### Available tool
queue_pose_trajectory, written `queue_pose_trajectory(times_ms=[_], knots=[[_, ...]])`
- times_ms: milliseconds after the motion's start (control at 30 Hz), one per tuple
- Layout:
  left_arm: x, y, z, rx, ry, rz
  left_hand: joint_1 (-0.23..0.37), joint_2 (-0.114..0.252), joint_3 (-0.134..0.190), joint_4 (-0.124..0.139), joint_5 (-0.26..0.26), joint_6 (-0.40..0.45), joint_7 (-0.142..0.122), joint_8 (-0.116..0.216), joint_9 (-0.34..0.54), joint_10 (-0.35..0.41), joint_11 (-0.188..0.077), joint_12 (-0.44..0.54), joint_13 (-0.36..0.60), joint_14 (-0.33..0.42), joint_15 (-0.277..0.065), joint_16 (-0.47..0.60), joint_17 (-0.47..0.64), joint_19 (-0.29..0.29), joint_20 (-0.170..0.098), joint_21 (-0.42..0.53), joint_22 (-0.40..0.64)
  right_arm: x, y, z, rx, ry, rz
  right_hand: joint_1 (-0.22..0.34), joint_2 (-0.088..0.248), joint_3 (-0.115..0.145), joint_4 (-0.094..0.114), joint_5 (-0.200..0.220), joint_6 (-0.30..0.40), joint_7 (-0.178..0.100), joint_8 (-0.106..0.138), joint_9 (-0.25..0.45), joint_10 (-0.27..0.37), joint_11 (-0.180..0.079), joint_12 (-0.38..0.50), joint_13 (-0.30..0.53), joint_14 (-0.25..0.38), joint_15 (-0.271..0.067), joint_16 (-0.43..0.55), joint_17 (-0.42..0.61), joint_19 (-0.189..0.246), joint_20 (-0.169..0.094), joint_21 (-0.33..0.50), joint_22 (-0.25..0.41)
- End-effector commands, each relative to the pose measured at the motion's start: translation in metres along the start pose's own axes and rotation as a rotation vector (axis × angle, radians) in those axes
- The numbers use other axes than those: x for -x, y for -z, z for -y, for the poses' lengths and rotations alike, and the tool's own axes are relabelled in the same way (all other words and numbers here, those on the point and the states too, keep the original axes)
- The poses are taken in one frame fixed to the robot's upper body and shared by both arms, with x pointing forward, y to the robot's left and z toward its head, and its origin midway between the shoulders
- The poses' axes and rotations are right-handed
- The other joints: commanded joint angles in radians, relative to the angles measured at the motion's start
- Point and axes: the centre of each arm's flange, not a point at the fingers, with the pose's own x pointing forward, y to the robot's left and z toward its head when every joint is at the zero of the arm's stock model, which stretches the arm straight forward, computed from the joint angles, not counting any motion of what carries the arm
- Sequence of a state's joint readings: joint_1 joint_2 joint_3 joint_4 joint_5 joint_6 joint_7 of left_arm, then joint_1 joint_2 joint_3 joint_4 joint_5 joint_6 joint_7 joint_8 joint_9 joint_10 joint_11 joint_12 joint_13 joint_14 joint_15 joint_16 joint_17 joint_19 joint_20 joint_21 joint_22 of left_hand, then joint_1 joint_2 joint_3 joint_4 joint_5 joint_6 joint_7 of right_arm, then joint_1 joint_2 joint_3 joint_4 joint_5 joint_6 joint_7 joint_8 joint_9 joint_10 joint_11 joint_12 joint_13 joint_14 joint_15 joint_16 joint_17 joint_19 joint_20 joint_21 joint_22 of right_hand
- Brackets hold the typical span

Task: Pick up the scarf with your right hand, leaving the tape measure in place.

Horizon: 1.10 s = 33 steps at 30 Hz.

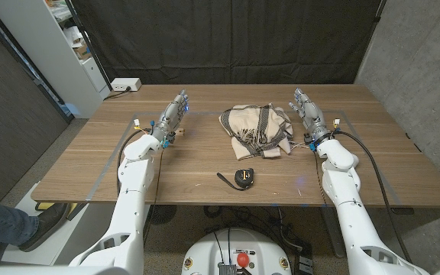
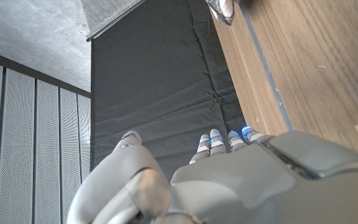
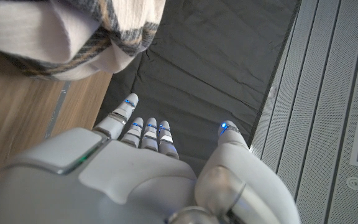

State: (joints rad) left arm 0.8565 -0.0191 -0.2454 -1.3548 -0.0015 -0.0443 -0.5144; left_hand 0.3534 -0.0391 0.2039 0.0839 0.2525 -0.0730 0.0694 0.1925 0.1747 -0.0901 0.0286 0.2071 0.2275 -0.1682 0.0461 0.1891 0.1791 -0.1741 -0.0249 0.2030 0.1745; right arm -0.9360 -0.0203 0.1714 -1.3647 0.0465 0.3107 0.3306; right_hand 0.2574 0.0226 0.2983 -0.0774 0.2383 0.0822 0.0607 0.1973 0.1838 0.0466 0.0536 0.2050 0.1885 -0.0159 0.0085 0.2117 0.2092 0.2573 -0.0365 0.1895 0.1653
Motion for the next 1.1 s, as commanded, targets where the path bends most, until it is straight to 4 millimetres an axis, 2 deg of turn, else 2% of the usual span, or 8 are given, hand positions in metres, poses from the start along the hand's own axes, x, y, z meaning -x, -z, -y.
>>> queue_pose_trajectory(times_ms=[33,567,1100], knots=[[0.001,0.0,0.0,0.006,0.006,0.004,0.005,0.004,-0.001,-0.006,0.001,0.006,0.004,0.001,0.002,-0.005,-0.001,0.0,-0.002,-0.006,-0.001,0.0,0.003,-0.009,0.006,-0.001,0.003,0.003,-0.004,-0.006,0.029,0.014,0.062,0.01,-0.002,0.003,-0.008,0.007,0.001,-0.009,0.003,0.006,0.004,-0.003,0.002,0.003,0.015,-0.008,0.012,0.002,0.023,-0.003,0.011,0.003],[-0.006,-0.003,0.002,0.023,0.027,0.002,0.005,0.006,-0.001,-0.009,0.0,0.009,0.005,0.0,0.002,-0.006,0.0,-0.001,-0.008,-0.004,-0.001,0.0,0.003,-0.01,0.01,-0.003,0.004,0.0,-0.013,-0.01,0.057,0.015,0.147,0.007,-0.012,-0.002,-0.014,0.018,0.014,-0.025,0.006,0.007,0.017,-0.016,0.002,0.004,0.055,-0.026,0.022,0.002,0.074,-0.017,0.021,0.002],[-0.008,-0.004,0.001,0.054,0.021,0.016,0.005,0.008,-0.002,-0.011,-0.001,0.011,0.005,-0.001,0.002,-0.005,-0.001,-0.001,-0.014,-0.003,-0.003,0.0,0.003,-0.012,0.012,-0.004,0.004,-0.002,-0.028,-0.014,0.157,-0.027,0.182,0.0,-0.019,-0.009,-0.014,0.025,0.009,-0.035,0.003,0.007,0.021,-0.017,0.002,0.004,0.061,-0.025,0.021,0.002,0.081,-0.014,0.017,0.002]])
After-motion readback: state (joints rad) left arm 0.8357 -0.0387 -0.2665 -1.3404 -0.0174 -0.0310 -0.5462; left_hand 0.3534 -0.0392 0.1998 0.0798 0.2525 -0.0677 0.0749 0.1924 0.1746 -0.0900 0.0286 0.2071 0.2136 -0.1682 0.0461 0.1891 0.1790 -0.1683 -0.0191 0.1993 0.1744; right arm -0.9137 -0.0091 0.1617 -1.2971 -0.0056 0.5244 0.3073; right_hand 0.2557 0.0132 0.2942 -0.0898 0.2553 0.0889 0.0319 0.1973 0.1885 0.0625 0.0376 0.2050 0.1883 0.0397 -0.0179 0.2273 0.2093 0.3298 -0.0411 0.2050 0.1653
